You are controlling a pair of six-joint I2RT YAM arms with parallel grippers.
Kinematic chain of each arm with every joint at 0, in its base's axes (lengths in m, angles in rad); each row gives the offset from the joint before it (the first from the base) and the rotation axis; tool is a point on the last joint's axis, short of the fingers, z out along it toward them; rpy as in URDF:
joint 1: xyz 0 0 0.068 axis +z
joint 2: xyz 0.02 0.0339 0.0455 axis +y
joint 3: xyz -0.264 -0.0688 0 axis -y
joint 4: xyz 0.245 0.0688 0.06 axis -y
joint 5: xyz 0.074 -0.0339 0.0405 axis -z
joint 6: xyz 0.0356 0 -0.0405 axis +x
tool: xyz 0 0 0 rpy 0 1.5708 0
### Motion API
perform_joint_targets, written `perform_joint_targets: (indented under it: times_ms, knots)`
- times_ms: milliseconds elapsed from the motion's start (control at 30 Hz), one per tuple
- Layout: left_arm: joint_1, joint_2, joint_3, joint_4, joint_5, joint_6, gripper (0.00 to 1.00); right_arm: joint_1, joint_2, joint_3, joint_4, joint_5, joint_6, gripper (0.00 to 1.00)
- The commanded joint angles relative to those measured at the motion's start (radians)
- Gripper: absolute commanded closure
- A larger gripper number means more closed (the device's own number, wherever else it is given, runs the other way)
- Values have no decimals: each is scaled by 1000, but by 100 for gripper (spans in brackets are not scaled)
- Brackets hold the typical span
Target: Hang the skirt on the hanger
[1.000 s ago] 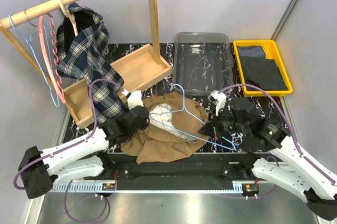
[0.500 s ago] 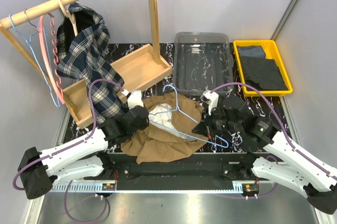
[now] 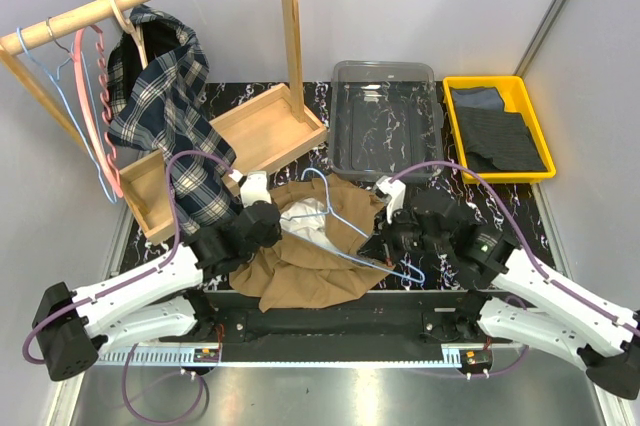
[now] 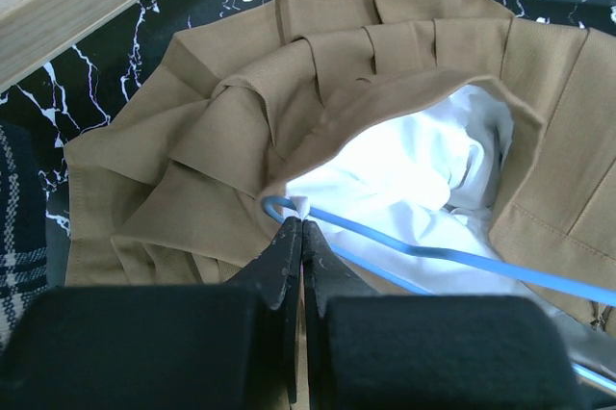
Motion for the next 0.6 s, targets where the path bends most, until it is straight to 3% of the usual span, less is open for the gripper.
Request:
perform_joint_targets:
  times_ms: [0,567]
  knots:
    - [6,-37,2,30,-17,12,100,35,32,-41,160,35,11,100]
    - [6,-67,-20,59,57,26,100,85,52,-332,660,118,40,100]
